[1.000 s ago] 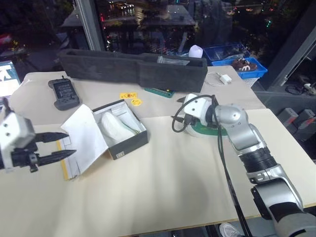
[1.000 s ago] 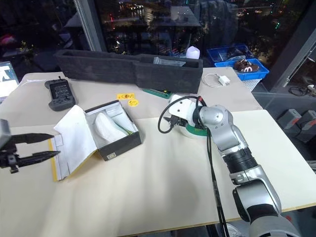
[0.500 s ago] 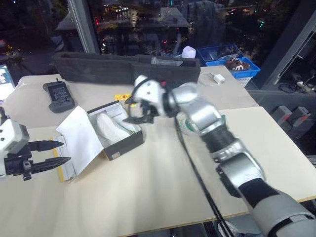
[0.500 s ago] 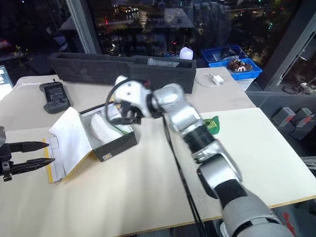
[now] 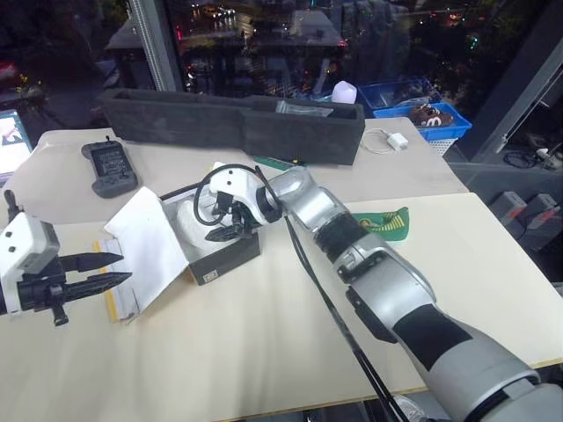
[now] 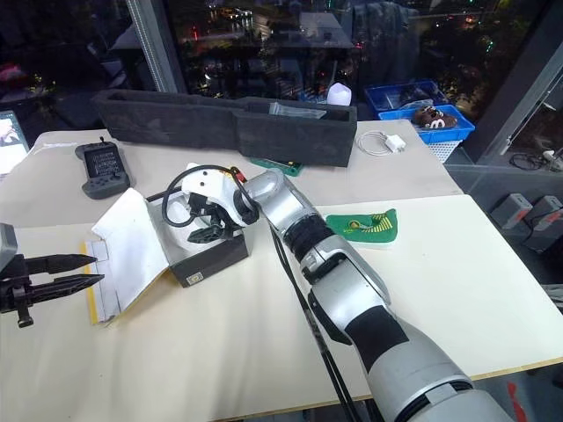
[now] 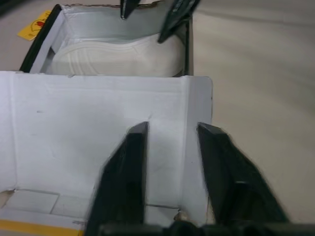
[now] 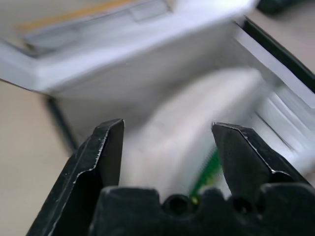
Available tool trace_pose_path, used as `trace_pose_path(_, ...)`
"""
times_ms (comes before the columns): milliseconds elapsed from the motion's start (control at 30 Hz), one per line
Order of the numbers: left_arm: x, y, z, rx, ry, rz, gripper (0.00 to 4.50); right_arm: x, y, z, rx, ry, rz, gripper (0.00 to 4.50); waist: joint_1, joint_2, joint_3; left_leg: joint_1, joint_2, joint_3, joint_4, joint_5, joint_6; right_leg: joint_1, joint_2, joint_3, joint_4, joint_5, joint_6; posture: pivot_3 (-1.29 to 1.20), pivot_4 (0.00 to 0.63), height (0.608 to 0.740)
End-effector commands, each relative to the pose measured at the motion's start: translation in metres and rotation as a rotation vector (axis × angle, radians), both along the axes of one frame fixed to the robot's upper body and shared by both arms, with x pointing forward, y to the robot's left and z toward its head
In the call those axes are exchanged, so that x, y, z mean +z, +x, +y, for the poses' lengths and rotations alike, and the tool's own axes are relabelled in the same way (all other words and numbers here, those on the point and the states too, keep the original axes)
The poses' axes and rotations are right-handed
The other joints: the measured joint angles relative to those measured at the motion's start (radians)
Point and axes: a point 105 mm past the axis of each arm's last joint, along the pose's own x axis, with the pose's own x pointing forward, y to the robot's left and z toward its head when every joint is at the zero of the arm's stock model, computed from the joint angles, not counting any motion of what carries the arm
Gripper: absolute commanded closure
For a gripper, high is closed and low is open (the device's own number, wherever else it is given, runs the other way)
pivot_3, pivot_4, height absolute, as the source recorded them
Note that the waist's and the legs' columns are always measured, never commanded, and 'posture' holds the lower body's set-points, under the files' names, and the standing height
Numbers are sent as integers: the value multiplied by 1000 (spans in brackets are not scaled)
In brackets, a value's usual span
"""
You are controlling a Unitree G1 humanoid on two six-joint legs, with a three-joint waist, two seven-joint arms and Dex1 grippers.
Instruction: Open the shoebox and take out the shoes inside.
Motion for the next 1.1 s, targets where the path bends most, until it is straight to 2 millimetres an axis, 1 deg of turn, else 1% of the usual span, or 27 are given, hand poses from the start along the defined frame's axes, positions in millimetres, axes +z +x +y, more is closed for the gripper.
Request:
trace_pose_path(33, 11, -2, -3, -7, 8, -50, 4438, 3, 6, 4, -44, 16, -30, 1108, -3, 0, 0, 0, 0, 0, 0, 0, 0, 0, 0, 0, 0, 0, 0, 0, 150, 732)
trace_pose_path(233, 11, -3, -3, 0, 26, -55, 4438, -33, 3, 6, -102, -39, 44, 1108, -10, 0, 0, 1, 0, 0, -1, 1, 1, 0, 0, 0, 0, 0, 0, 0, 150, 732)
trace_pose_path(300, 11, -3, -3, -2, 27, -56, 4438, -40, 1, 6, -103, -49, 58, 1108, -9, 0, 0, 3, 0, 0, -1, 0, 1, 2, 0, 0, 0, -1, -1, 0, 150, 732)
trace_pose_path(400, 13, -3, -2, 1, 39, -65, 4438, -52, -5, 8, -106, -46, 139, 1108, -10, 0, -1, 5, 0, -1, -1, 0, 0, 2, 1, 0, 1, -4, -7, 0, 150, 732)
trace_pose_path(533, 12, -3, -1, 6, 63, -64, 4438, -51, -20, 15, -49, 3, 303, 1108, -15, -1, -2, 7, 0, -3, -4, 0, 0, 3, 2, 0, 2, -4, -7, 0, 150, 732)
trace_pose_path(600, 12, -4, -1, 4, 59, -63, 4438, -50, -24, 15, -24, 3, 339, 1108, -18, -1, -2, 7, 0, -3, -5, 0, 0, 3, 2, 0, 2, -4, -7, 0, 150, 732)
trace_pose_path(667, 12, -3, -2, 4, 58, -66, 4438, -56, -26, 14, -25, -24, 362, 1108, -20, -1, -2, 7, 0, -3, -5, 1, 1, 3, 2, 0, 1, -3, -6, 0, 150, 732)
trace_pose_path(767, 12, -3, -2, 4, 56, -70, 4438, -70, -23, 7, -60, -86, 332, 1108, -23, -1, -2, 7, 0, -3, -8, 1, 2, 3, 2, 0, 1, -4, -4, 0, 150, 732)
trace_pose_path(867, 12, -2, -4, 2, 54, -74, 4438, -79, -22, 6, -98, -103, 332, 1108, -23, -1, -3, 8, -1, -3, -10, 1, 2, 3, 2, 0, 1, -5, -4, 0, 150, 732)
trace_pose_path(1000, 12, -1, -4, 4, 55, -79, 4438, -85, -21, 6, -124, -117, 307, 1108, -23, -1, -3, 11, -1, -3, -10, 0, 0, 5, 1, 0, 1, -5, -5, 0, 150, 732)
trace_pose_path(1067, 13, 0, -4, 5, 55, -81, 4438, -85, -21, 7, -124, -118, 305, 1108, -22, -1, -4, 12, -1, -3, -10, -1, -1, 6, 1, 0, 1, -8, -10, 0, 150, 732)
trace_pose_path(1100, 13, 0, -4, 5, 55, -82, 4494, -85, -21, 7, -124, -119, 300, 1356, -21, -1, -4, 12, -1, -3, -10, -1, -2, 6, 1, 0, 1, -8, -10, 0, 150, 732)
